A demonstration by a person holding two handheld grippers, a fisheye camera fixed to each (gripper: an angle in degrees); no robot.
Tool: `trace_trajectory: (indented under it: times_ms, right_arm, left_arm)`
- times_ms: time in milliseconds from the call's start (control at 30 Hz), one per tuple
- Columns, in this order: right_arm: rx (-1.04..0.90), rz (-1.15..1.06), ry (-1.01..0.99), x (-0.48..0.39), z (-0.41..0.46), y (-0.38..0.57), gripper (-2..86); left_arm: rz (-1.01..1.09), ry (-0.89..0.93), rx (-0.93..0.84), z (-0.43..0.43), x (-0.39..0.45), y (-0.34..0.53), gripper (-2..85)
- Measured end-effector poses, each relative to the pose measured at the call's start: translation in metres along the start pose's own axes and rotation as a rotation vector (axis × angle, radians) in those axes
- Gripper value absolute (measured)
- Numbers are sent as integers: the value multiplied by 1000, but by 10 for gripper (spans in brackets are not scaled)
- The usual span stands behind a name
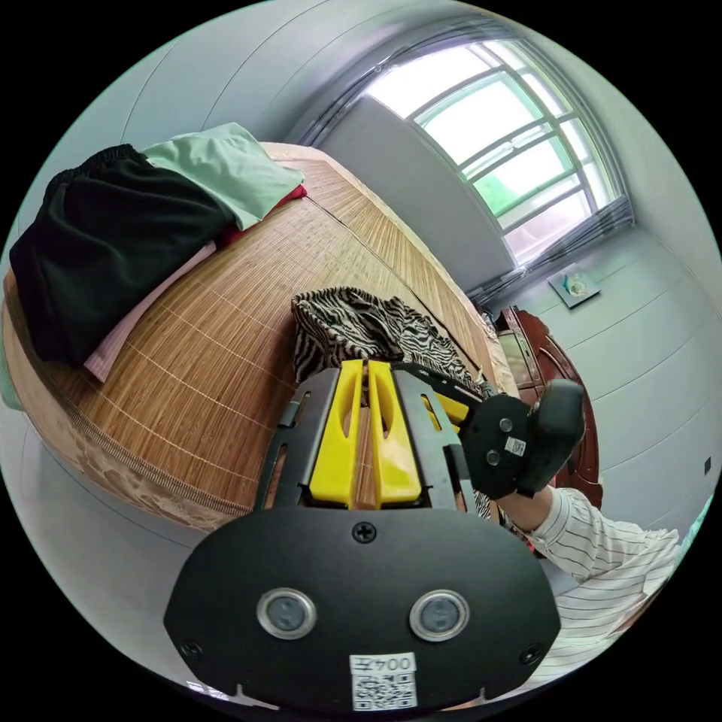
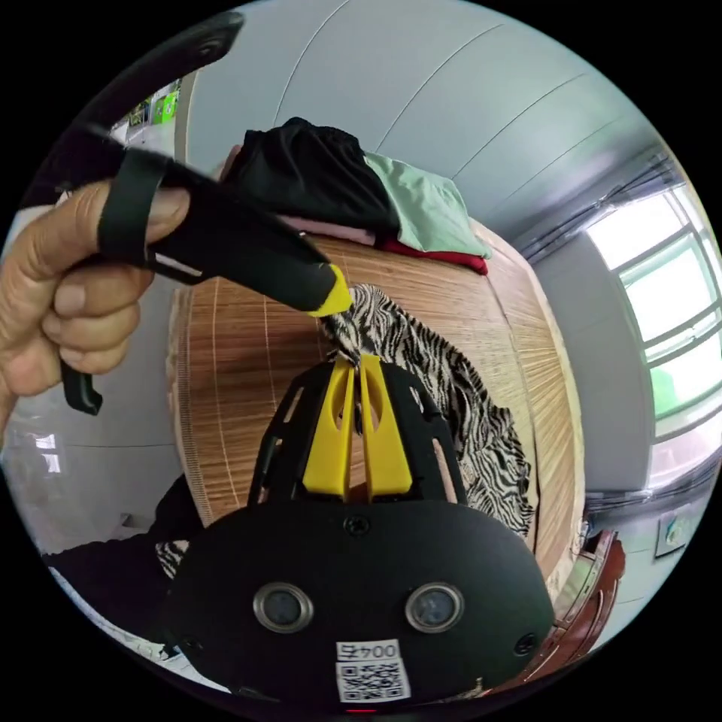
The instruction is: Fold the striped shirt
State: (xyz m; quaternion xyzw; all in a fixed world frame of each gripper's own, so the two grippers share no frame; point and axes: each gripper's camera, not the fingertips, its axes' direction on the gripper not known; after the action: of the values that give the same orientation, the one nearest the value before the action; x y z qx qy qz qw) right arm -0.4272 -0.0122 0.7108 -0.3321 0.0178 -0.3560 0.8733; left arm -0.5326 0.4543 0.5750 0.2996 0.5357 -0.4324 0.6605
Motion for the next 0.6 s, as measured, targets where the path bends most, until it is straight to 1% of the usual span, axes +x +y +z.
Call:
trace_trajectory:
  times_ms: [33,100,167,200,267,333,400,600]
  right_arm:
    - [-4,18,-48,9,-4,-3,-5]
    - [-16,111,-239,53,-22,-19,-7]
    - [-5,210,-350,90,-37,-29,-8]
    - [11,276,-410,115,-48,-35,-8]
    - [44,353,-465,151,-66,-41,-8]
    - [76,412,-463,181,-86,-43,-8]
    - [116,443,-436,215,-114,-41,-8]
    - [180,553,-364,290,-164,2,-7]
  left_arm:
    - [-20,19,38,-6,-6,1,13]
    - [-53,58,92,-11,-15,8,11]
    - [-102,72,137,-8,-22,22,8]
    - [-104,73,136,-5,-23,26,7]
    - [-97,107,127,11,-21,40,4]
    - [-102,142,127,26,-18,52,3]
    - [-94,160,87,47,-12,60,2]
    - [-29,207,-79,141,25,75,2]
